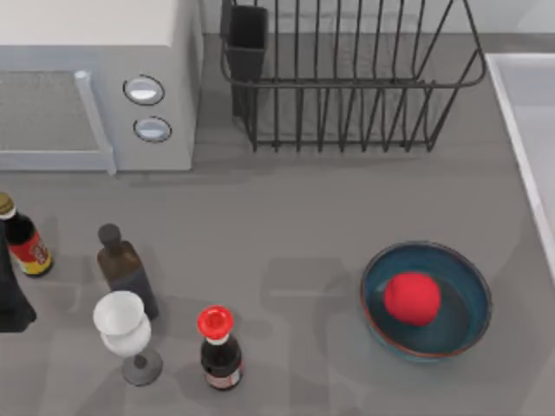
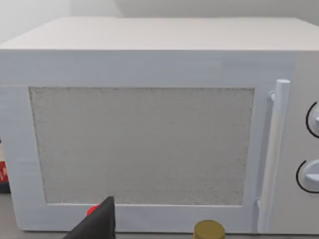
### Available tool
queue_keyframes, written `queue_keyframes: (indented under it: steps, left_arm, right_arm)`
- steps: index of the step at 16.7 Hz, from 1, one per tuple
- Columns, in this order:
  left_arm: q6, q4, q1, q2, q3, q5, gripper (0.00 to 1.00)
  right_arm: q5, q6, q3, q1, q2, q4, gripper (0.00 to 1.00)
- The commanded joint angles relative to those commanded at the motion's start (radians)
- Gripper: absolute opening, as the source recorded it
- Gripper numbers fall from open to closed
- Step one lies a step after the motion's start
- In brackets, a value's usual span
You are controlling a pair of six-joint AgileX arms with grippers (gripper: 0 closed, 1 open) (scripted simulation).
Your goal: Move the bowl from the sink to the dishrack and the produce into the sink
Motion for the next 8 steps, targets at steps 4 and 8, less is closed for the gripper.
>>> queue_keyframes:
  steps: [4, 8]
  left_arm:
    - [0.0, 0.0, 0.0, 0.0, 0.0, 0.0, 1.0]
    - [0.0, 0.0, 0.0, 0.0, 0.0, 0.0, 1.0]
  right_arm:
    - [-0.003, -0.095, -0.1, -0.077, -0.361, -0.112, 0.0]
    - [-0.012, -0.179, -0.221, -0.177, -0.676, -0.241, 0.0]
